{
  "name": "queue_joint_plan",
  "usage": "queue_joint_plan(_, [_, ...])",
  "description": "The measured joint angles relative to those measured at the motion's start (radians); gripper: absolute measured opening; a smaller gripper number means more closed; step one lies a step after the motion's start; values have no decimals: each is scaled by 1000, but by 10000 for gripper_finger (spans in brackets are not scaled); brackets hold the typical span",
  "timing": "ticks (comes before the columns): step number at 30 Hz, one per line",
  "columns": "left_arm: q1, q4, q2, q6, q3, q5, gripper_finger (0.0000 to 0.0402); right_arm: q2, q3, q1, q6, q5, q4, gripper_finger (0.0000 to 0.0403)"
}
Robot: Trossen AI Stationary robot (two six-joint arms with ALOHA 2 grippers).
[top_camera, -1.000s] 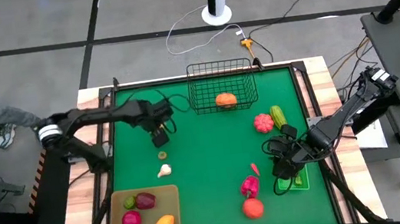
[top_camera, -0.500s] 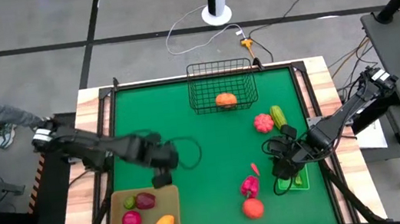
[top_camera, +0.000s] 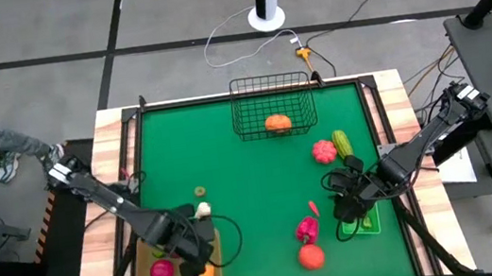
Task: Sort produce into baskets
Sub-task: Put the lemon into the orange bin, then put the strawberry into the green bin
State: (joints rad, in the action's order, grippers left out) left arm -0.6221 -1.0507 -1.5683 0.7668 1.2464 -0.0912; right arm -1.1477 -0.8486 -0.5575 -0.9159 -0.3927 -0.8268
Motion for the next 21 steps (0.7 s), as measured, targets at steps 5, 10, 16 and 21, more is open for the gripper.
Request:
queue_joint_plan(5, [-20, -3, -80, 37, 14, 5, 180, 0, 0, 0, 0, 11, 3, 178])
queue_joint_plan(10, [-24, -37, -142, 44, 39, 14, 200, 0, 0, 0, -1, 33, 6, 178])
queue_joint_plan(16, [-24, -83, -153, 67, 46, 14, 240, 0, 0, 0, -1, 33, 8, 178])
queue_joint_plan(21, [-24, -98, -153, 81, 47, 14, 259, 0, 0, 0, 0, 33, 11, 178])
